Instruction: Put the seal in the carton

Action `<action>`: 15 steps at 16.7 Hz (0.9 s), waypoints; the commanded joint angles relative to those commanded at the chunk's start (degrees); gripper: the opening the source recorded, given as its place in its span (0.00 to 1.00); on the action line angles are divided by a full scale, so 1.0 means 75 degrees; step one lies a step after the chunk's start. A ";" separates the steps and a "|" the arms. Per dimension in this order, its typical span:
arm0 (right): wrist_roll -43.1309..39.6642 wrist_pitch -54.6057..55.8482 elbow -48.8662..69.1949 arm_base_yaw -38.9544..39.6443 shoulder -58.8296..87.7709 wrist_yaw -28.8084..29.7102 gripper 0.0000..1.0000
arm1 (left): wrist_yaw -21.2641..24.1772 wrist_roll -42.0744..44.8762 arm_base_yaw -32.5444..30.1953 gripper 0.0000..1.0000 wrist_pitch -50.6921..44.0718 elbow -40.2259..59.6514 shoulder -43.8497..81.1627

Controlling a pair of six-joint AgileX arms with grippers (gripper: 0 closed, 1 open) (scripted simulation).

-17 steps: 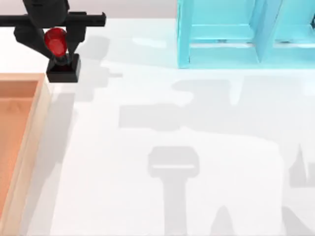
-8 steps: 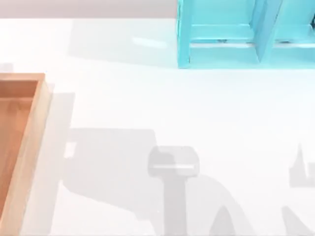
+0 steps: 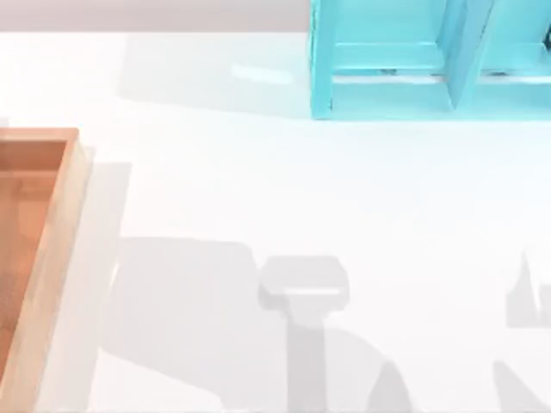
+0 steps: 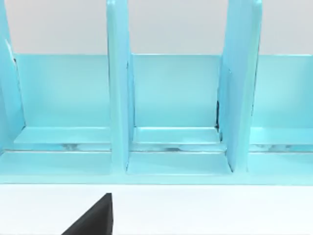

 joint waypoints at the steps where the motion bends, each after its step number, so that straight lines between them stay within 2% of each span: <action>1: 0.0000 0.0000 0.0000 0.0000 0.0000 0.0000 1.00 | -0.0003 -0.0005 -0.0003 0.00 0.0098 -0.0102 0.0003; 7: 0.0000 0.0000 0.0000 0.0000 0.0000 0.0000 1.00 | 0.0016 -0.0020 0.0006 0.00 0.1732 -0.1571 0.0084; 12: 0.0000 0.0000 0.0000 0.0000 0.0000 0.0000 1.00 | 0.0023 -0.0019 0.0011 0.00 0.1936 -0.1765 0.0133; 15: 0.0000 0.0000 0.0000 0.0000 0.0000 0.0000 1.00 | 0.0023 -0.0019 0.0011 0.23 0.1936 -0.1765 0.0133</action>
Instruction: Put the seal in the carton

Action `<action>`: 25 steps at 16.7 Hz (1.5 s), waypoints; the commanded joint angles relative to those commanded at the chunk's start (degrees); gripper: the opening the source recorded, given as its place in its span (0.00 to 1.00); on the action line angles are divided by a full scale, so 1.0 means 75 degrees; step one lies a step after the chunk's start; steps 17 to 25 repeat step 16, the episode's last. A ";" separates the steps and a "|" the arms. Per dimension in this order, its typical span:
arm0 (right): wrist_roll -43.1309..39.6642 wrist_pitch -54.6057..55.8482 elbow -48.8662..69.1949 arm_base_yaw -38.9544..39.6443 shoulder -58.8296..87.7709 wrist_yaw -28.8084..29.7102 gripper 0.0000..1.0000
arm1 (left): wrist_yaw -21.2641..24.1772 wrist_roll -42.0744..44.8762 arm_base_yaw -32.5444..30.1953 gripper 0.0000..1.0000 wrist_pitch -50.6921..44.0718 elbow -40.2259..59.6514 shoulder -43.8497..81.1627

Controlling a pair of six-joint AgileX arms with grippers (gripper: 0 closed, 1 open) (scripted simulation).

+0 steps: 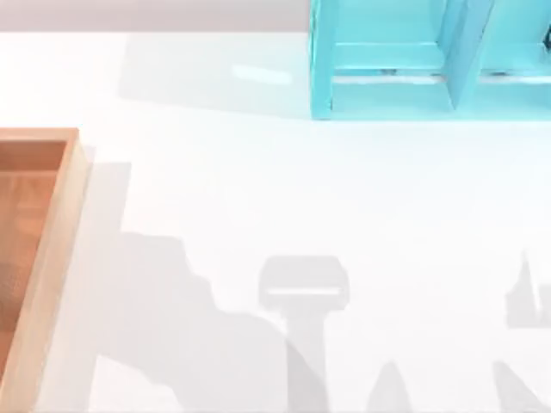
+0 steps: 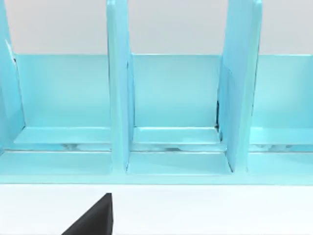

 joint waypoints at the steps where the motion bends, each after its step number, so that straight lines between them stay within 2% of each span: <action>1: 0.0000 0.0000 0.0000 0.0000 0.0000 0.0000 1.00 | 0.0000 0.0000 0.0000 0.30 0.0000 0.0000 0.0000; 10: 0.0000 0.0000 0.0000 0.0000 0.0000 0.0000 1.00 | 0.0000 0.0000 0.0000 0.98 0.0000 0.0000 0.0000; 25: 0.0000 0.0000 0.0000 0.0000 0.0000 0.0000 1.00 | 0.0000 0.0000 0.0000 1.00 0.0000 0.0000 0.0000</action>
